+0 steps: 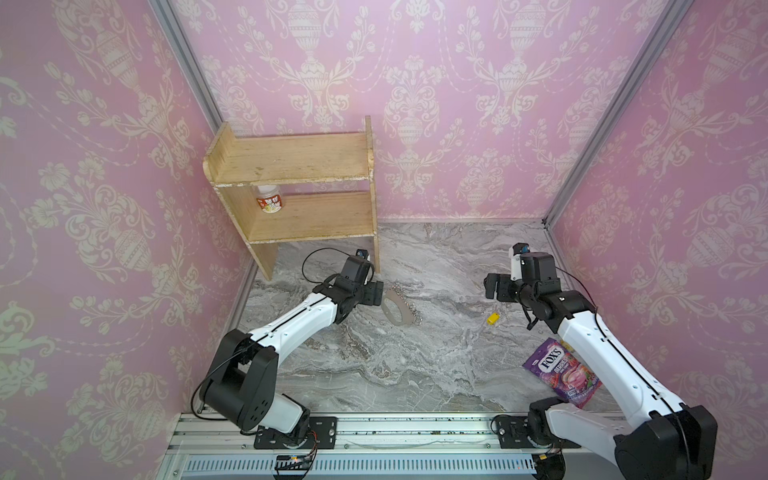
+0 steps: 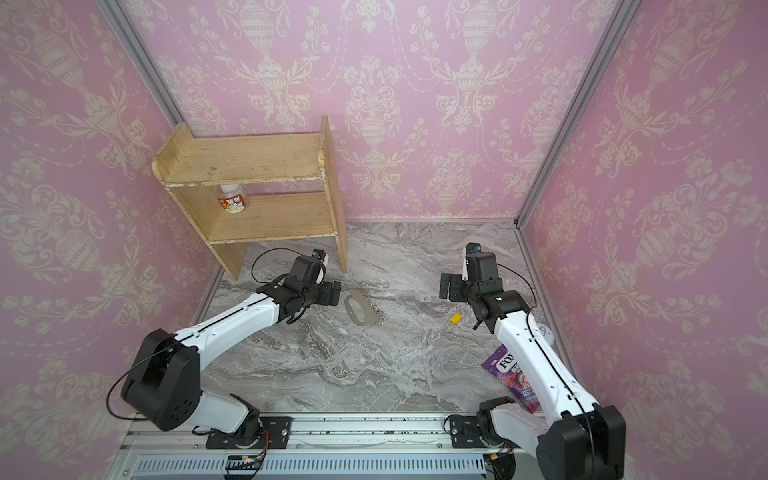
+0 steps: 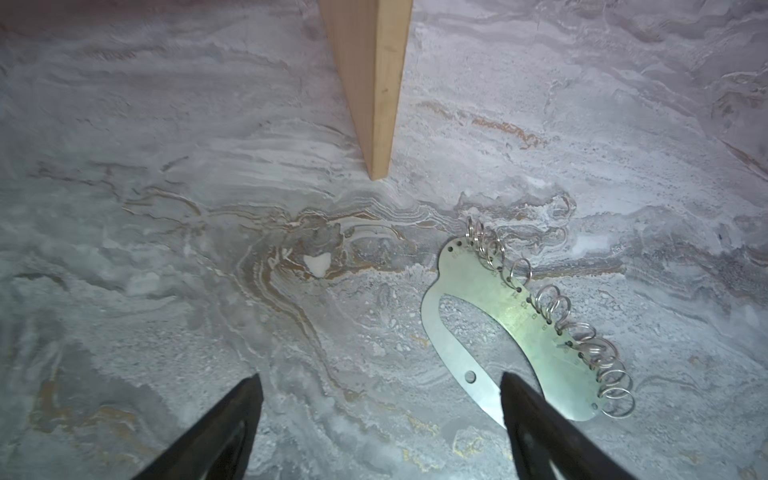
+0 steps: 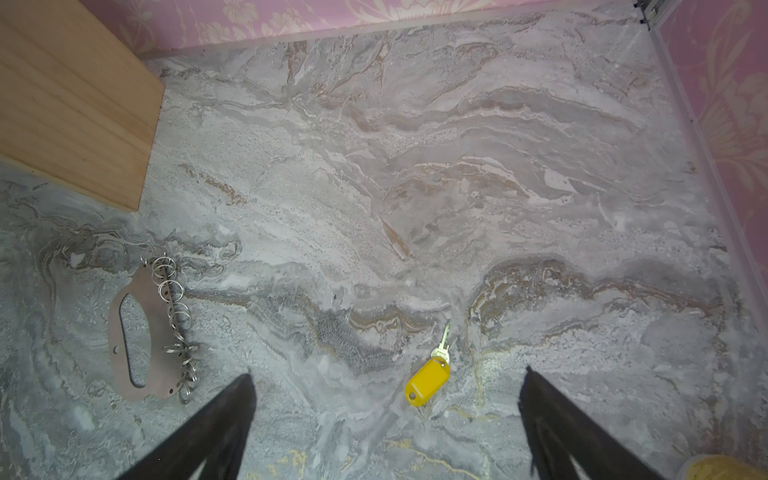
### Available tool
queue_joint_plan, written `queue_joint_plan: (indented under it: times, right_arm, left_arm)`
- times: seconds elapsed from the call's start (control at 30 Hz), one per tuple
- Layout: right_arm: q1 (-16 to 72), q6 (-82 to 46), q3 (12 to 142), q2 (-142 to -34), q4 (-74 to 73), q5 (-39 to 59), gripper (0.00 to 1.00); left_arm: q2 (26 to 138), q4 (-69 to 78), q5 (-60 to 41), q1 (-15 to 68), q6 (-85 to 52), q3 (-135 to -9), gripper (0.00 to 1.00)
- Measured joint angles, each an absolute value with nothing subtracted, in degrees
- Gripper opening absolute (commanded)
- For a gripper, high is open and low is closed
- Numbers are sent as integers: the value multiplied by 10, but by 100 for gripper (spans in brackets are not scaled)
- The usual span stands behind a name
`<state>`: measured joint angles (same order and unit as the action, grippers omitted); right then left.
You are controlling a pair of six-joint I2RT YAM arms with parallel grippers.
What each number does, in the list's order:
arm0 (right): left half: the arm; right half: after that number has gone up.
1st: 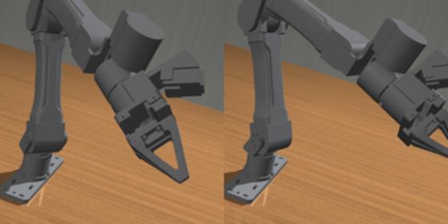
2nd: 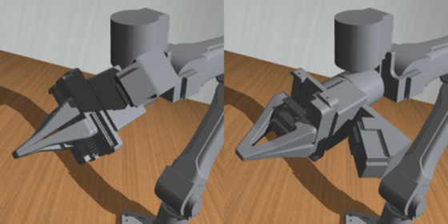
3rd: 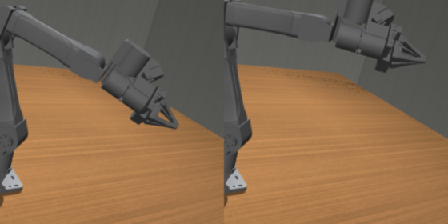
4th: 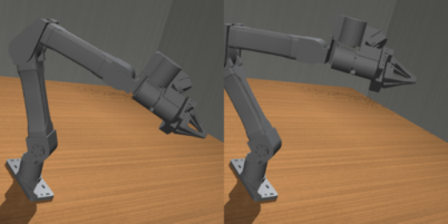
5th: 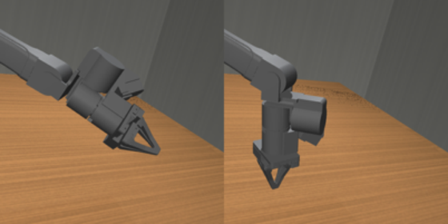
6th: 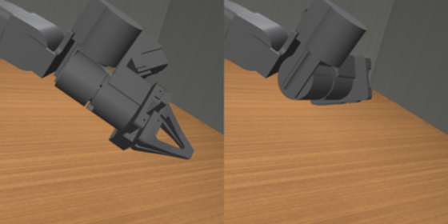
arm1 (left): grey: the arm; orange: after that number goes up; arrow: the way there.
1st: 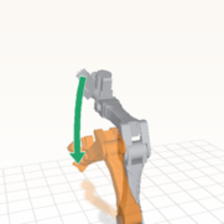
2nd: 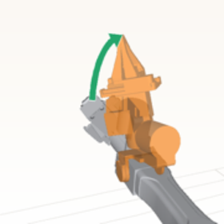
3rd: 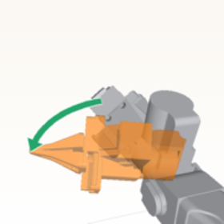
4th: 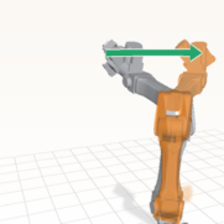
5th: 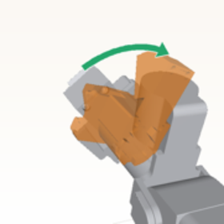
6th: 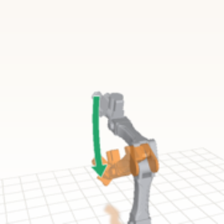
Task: Put the keys on the keyring
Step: 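Lower the left gripper over the keyring plate while the right gripper nears the yellow key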
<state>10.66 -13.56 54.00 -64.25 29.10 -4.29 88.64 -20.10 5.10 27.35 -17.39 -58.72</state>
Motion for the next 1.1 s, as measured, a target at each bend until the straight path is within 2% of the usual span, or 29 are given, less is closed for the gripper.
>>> queue_joint_plan:
  times: [0.17,0.43,0.8,1.1]
  right_arm:
    - [110,-139,545,-622,322,-34,100]
    - [110,-145,565,-621,340,-22,100]
    - [110,-145,576,-636,349,-4,100]
    - [110,-144,588,-624,363,-2,100]
  left_arm:
    - [966,-299,43,293,-230,-655,85]
    - [1041,-377,49,317,-291,-717,87]
    - [1137,-439,66,334,-320,-823,87]
    - [1182,-473,78,339,-321,-859,86]
